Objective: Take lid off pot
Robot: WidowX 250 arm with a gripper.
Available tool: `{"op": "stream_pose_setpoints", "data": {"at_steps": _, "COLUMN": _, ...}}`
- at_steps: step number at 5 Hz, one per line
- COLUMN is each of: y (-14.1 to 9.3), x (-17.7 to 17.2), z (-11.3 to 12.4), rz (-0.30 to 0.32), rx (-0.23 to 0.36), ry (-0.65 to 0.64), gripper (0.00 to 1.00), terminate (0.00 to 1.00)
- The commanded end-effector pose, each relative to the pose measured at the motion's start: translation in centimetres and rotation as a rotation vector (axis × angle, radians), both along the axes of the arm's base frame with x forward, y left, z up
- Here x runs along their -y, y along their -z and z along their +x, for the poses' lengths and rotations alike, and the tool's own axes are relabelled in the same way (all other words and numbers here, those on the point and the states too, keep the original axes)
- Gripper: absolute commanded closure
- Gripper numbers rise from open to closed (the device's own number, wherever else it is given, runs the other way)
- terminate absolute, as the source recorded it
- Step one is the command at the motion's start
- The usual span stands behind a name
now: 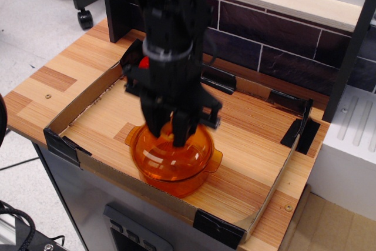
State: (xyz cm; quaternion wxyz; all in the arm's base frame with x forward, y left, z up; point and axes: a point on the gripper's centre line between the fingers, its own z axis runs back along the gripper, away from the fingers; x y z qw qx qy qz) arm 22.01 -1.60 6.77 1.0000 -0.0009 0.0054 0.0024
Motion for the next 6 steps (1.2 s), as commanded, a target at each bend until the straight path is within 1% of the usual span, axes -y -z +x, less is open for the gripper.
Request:
{"op": "stream_pose_setpoints", "data": {"at_steps": 1, "y": -4.2, "x": -0.6, "z": 4.0, "rz": -0.044, "rx": 0.036, "ry": -0.098, "gripper": 1.0, "terminate": 0.0}}
{"op": "stream_pose_setpoints", "data": {"at_steps": 2, "y": -3.4, "x": -0.2, "z": 6.4, "rz": -0.03, "rx": 0.022, "ry": -0.133, "gripper": 1.0, "terminate": 0.0}}
{"op": "stream_pose_setpoints", "data": {"at_steps": 4, "y": -1.5, "x": -0.1, "z": 10.0, "rz": 0.006, "rx": 0.029, "ry": -0.171, "gripper": 1.0, "terminate": 0.0}}
{"op": "stream_pose_setpoints", "data": {"at_steps": 5, "y": -0.9, "x": -0.4, "z": 10.9, "rz": 0.014, "rx": 0.029, "ry": -0.179, "gripper": 1.0, "terminate": 0.0}}
{"op": "stream_pose_setpoints", "data": {"at_steps": 6, "y": -0.2, "x": -0.6, "z": 11.2, "rz": 0.036, "rx": 0.041, "ry": -0.177, "gripper": 1.0, "terminate": 0.0}}
